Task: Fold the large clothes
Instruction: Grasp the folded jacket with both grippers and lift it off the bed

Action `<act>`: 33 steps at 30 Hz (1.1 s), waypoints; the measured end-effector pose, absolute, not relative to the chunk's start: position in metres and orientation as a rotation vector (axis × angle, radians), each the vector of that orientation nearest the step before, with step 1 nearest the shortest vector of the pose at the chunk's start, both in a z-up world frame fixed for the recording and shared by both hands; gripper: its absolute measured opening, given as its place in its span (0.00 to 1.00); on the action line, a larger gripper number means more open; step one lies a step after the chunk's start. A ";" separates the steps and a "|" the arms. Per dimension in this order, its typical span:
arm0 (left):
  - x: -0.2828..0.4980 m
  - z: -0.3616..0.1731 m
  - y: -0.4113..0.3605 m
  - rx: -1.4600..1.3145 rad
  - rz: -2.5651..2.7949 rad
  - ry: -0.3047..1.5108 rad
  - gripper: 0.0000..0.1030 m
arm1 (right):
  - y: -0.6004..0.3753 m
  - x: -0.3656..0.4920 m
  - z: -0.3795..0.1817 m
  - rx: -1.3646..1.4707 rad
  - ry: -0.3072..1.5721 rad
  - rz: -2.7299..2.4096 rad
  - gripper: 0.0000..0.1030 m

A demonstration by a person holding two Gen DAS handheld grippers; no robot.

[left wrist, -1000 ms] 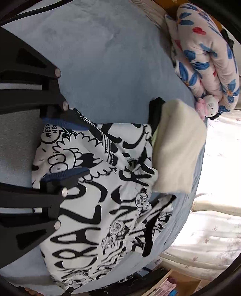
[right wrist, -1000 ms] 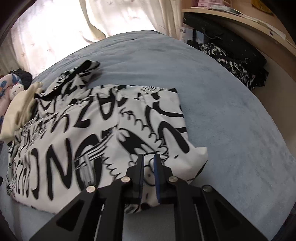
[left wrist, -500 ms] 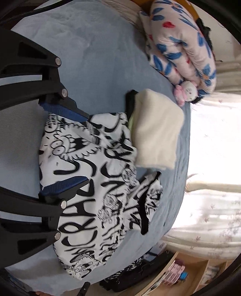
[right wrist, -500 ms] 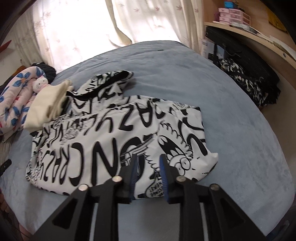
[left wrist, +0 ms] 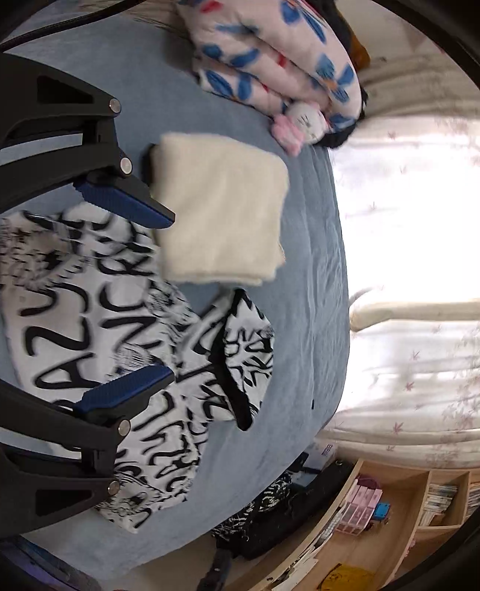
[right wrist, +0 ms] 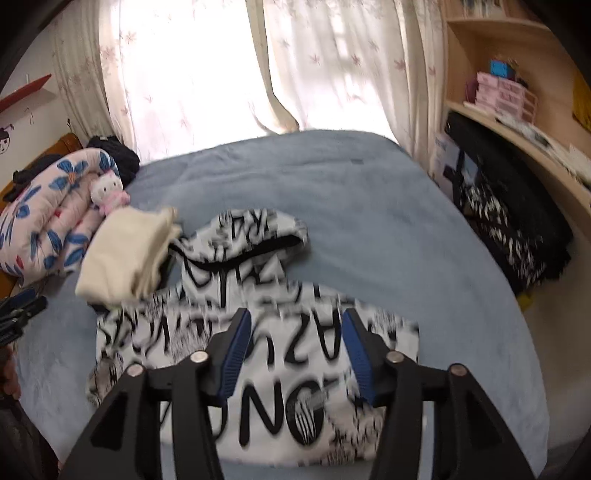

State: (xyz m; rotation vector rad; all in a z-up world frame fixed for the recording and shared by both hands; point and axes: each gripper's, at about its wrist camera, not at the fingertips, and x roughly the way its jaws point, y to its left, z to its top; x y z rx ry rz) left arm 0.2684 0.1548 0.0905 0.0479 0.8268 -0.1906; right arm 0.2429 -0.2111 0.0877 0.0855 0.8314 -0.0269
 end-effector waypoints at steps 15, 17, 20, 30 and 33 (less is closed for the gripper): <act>0.520 -0.003 0.090 0.045 -0.318 1.050 0.30 | -0.212 0.484 0.014 0.196 1.000 0.033 0.54; 0.545 -0.034 0.085 0.022 -0.335 1.101 0.18 | -0.214 0.507 -0.012 0.228 1.036 0.030 0.54; 0.565 -0.070 0.081 0.017 -0.336 1.144 0.16 | -0.220 0.533 -0.046 0.257 1.071 0.024 0.54; 0.595 -0.144 0.093 0.079 -0.249 1.177 0.13 | -0.232 0.582 -0.122 0.315 1.165 0.037 0.54; 0.587 -0.135 0.097 0.118 -0.231 1.107 0.13 | -0.228 0.589 -0.134 0.282 1.184 0.041 0.54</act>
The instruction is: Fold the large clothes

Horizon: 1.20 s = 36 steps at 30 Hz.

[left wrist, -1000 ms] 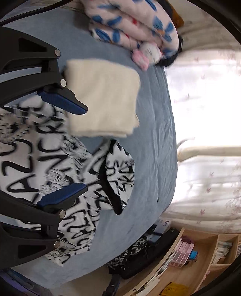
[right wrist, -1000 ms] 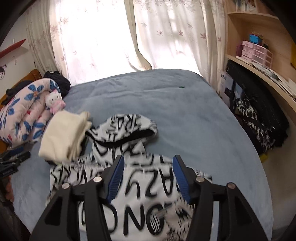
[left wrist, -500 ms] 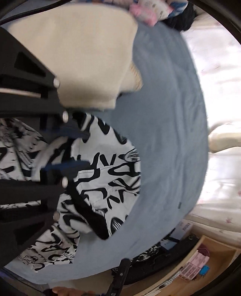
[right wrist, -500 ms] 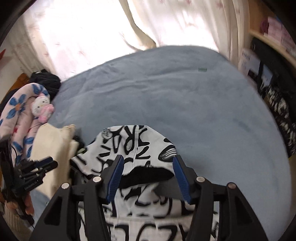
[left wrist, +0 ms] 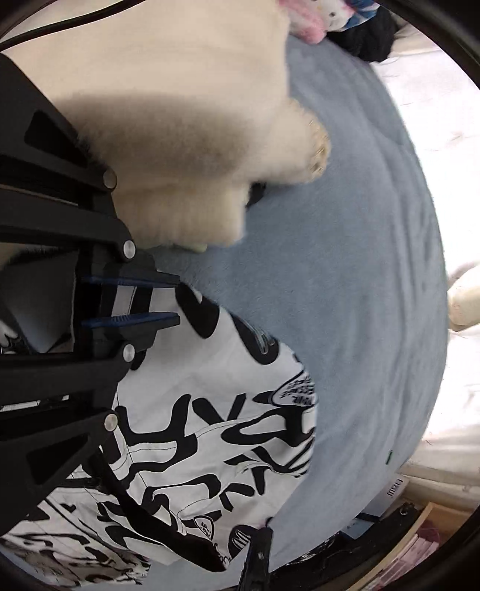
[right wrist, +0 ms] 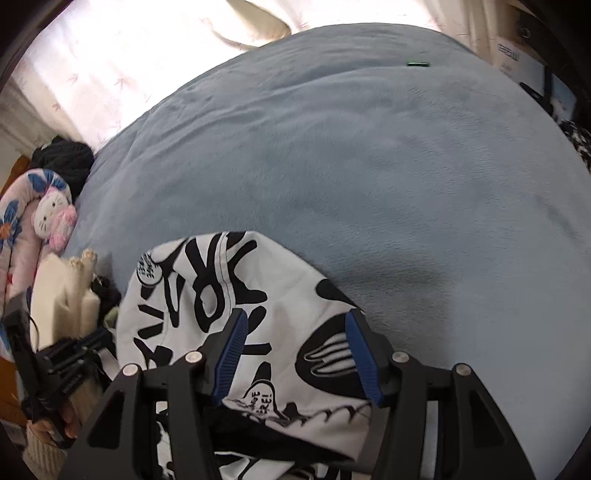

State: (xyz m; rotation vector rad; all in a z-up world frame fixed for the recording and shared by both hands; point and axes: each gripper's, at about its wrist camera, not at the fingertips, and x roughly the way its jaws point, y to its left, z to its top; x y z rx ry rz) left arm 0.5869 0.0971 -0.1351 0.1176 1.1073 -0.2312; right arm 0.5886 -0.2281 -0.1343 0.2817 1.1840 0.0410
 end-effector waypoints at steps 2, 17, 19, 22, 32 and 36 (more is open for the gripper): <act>0.580 -0.128 0.098 0.149 -0.216 1.040 0.13 | -0.228 0.595 -0.141 0.259 1.195 0.027 0.54; 0.623 -0.185 0.063 0.355 -0.149 1.208 0.23 | -0.243 0.613 -0.177 0.216 1.290 0.024 0.54; 0.624 -0.189 0.058 0.401 -0.137 1.203 0.25 | -0.239 0.614 -0.177 0.215 1.273 0.050 0.54; 0.629 -0.192 0.058 0.380 -0.138 1.220 0.21 | -0.227 0.613 -0.174 0.170 1.258 0.068 0.38; 0.590 -0.142 0.086 0.129 -0.163 1.087 0.01 | -0.197 0.555 -0.099 -0.062 0.985 0.108 0.06; 0.548 -0.104 0.097 0.082 -0.201 1.006 0.00 | -0.188 0.496 -0.051 -0.138 0.769 0.141 0.06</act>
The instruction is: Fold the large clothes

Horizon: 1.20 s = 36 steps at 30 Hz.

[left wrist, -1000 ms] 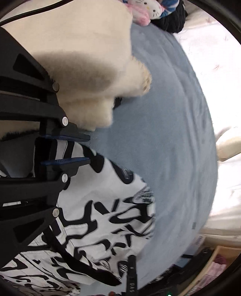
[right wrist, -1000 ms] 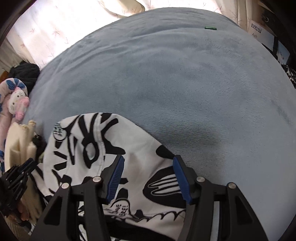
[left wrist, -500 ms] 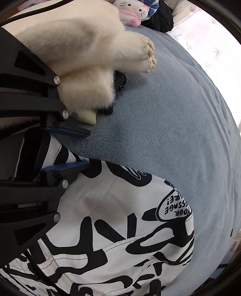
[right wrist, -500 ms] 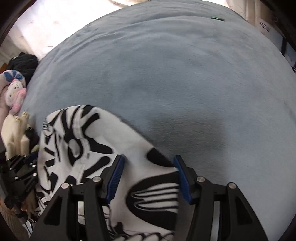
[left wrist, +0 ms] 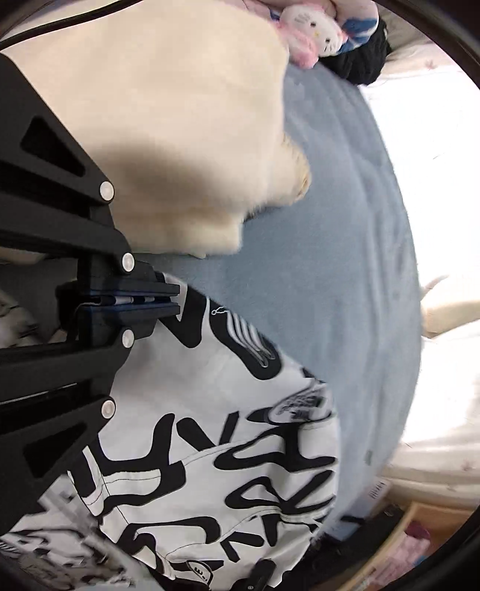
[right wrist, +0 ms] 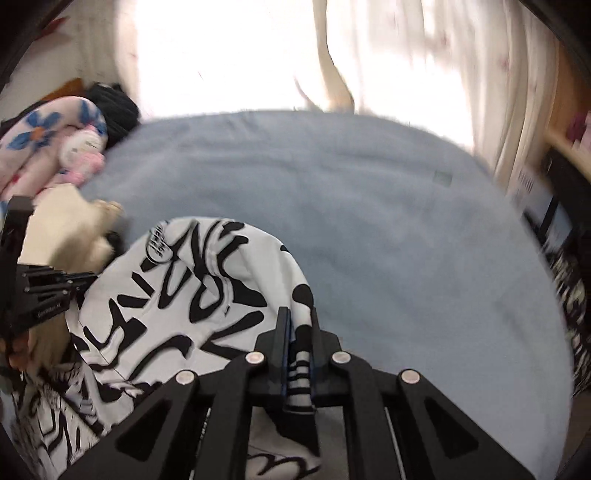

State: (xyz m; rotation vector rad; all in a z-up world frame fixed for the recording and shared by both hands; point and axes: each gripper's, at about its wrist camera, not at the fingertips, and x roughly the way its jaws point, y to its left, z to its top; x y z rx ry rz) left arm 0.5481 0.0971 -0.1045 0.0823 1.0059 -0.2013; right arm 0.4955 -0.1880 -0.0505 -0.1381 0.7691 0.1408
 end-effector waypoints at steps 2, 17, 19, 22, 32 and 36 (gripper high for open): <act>0.516 -0.086 0.107 0.033 -0.222 0.946 0.01 | -0.180 0.459 -0.031 -0.182 0.662 0.147 0.06; 0.323 -0.111 0.177 -0.217 -0.337 1.102 0.06 | -0.178 0.260 -0.028 -0.018 0.711 0.098 0.60; 0.313 -0.101 0.179 -0.258 -0.364 1.112 0.14 | -0.186 0.255 -0.031 0.145 0.803 0.133 0.60; 0.302 -0.082 0.178 -0.340 -0.415 1.122 0.34 | -0.193 0.255 -0.041 0.403 0.931 0.186 0.61; 0.344 -0.084 0.189 -0.622 -0.455 1.249 0.51 | -0.177 0.263 -0.085 0.818 1.135 0.203 0.62; 0.356 -0.082 0.193 -0.691 -0.453 1.233 0.51 | -0.184 0.264 -0.098 0.950 1.128 0.187 0.70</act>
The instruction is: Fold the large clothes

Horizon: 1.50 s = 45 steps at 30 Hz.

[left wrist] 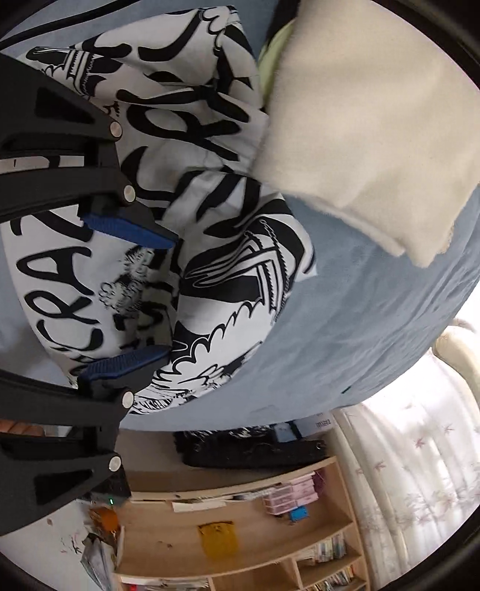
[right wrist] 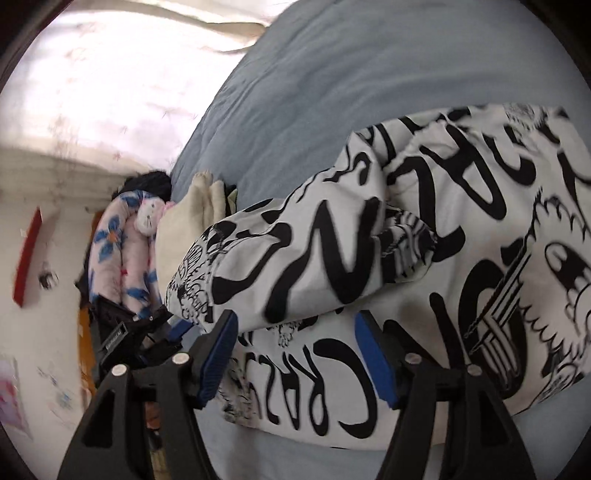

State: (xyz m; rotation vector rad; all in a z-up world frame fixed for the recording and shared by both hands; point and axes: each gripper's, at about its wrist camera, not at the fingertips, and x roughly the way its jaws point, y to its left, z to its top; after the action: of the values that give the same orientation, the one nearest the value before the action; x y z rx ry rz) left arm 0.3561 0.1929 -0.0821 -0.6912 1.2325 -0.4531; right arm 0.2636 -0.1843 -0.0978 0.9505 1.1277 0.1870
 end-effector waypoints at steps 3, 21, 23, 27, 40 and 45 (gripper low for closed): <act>0.357 -0.080 0.195 -0.730 -0.492 1.215 0.51 | -0.193 0.264 -0.105 1.012 1.125 0.173 0.72; 0.402 -0.105 0.190 -0.718 -0.456 1.279 0.61 | -0.195 0.294 -0.131 1.071 1.143 0.128 0.72; 0.412 -0.119 0.185 -0.711 -0.433 1.325 0.61 | -0.193 0.300 -0.136 1.073 1.153 0.124 0.72; 0.423 -0.145 0.175 -0.697 -0.405 1.424 0.60 | -0.188 0.308 -0.146 1.045 1.168 0.102 0.72; 0.421 -0.092 0.137 -0.379 -0.415 1.151 0.01 | -0.165 0.354 -0.095 0.506 1.000 0.136 0.08; 0.436 -0.066 0.141 -0.447 -0.411 1.000 0.01 | -0.164 0.378 -0.058 0.344 0.815 0.142 0.06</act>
State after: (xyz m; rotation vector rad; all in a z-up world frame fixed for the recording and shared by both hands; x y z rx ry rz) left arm 0.4360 0.1415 -0.0656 -0.4469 0.9998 -0.4112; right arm 0.3783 -0.1642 -0.0577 0.3441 0.8149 0.1423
